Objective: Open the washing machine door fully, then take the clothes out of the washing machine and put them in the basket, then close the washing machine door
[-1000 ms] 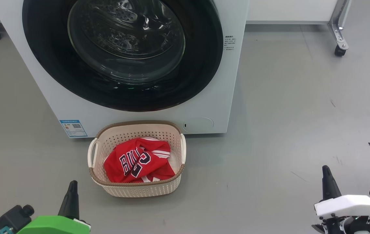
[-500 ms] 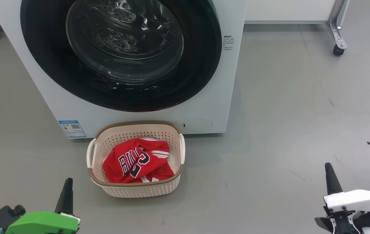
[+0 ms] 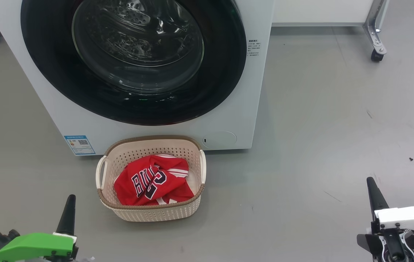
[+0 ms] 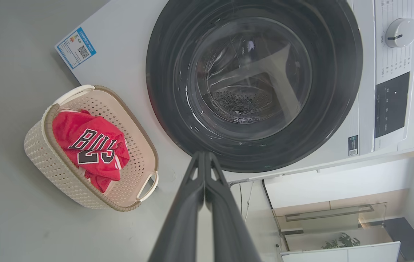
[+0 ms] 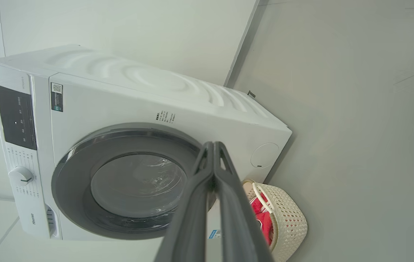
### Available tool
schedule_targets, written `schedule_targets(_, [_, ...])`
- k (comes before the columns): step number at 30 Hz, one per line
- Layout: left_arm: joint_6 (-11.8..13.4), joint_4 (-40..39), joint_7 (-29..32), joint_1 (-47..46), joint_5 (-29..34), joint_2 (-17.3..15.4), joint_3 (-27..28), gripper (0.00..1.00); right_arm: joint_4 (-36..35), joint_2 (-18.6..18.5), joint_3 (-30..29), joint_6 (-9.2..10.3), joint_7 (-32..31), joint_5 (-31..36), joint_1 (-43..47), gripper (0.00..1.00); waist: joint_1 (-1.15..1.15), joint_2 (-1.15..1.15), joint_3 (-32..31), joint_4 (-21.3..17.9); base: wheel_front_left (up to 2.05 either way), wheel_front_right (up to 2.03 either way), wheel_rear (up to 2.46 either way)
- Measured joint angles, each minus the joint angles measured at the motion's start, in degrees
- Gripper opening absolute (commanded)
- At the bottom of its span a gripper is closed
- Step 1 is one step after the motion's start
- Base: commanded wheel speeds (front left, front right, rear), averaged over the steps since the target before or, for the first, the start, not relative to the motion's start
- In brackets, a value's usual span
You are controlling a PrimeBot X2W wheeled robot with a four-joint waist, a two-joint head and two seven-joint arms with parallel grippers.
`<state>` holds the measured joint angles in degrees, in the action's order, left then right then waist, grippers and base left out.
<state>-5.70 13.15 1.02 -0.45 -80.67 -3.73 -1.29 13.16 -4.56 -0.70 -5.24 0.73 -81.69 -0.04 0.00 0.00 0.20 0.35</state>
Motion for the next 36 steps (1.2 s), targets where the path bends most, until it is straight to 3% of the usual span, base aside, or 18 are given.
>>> schedule_targets(19, [-1.2,2.0,2.5,-2.2,-13.8,0.0,2.6,0.00,1.6,-0.7,-1.9,-1.24,-3.0,-14.1,-2.5,0.00,0.00,0.00,0.0,-0.3,0.00,0.00,0.00])
schedule_targets(36, [-1.2,2.5,2.5,-2.3,-13.8,0.0,2.7,0.00,2.1,-0.7,-2.0,-1.26,-3.0,-14.1,-3.0,0.00,0.00,0.00,0.0,-0.3,0.00,0.00,0.00])
